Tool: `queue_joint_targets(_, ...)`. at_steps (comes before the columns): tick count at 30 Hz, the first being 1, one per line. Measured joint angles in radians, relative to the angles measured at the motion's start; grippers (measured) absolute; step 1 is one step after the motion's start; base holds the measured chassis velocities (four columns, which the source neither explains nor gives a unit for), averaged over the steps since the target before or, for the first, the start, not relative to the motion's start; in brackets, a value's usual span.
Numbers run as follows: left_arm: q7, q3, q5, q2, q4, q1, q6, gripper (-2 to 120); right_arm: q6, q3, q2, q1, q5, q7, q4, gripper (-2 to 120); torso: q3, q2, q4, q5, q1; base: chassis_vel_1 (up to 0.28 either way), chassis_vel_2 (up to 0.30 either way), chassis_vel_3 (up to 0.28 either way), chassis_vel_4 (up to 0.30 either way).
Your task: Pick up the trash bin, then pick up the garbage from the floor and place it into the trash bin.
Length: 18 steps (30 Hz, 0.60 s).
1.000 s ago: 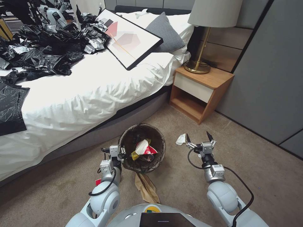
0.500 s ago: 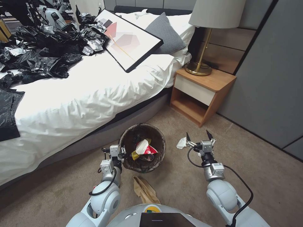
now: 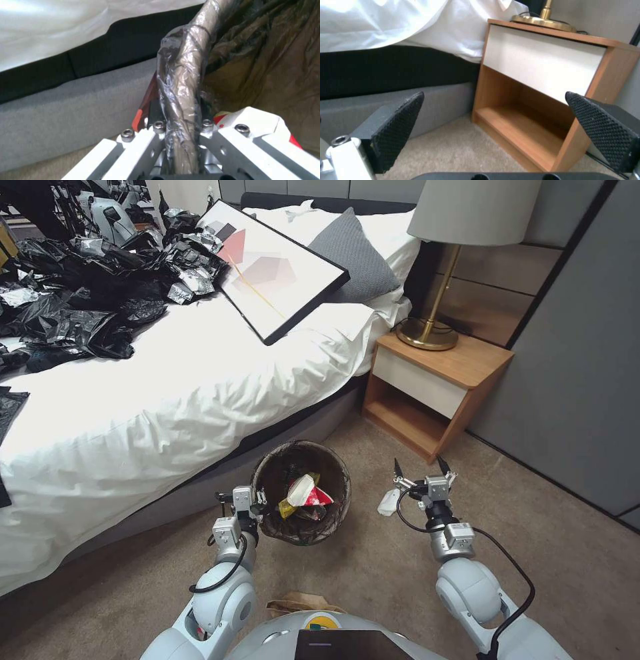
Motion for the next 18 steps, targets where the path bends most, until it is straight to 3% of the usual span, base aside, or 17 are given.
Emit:
queue_joint_targets(6, 0.000, 0.000, 0.000, -0.001, 0.000, 0.000, 0.000, 2, 0.012, -0.006, 0.005, 0.010, -0.005, 0.009, -0.009, 100, 0.000, 0.000, 0.0001, 0.0001, 0.000, -0.083, 0.054, 0.073, -0.055)
queue_joint_targets(18, 0.000, 0.001, 0.000, -0.003, -0.001, 0.002, 0.000, 2, 0.008, -0.019, 0.001, 0.011, -0.003, 0.011, -0.009, 100, 0.000, 0.000, -0.0001, 0.0000, 0.000, 0.000, 0.000, 0.000, 0.000)
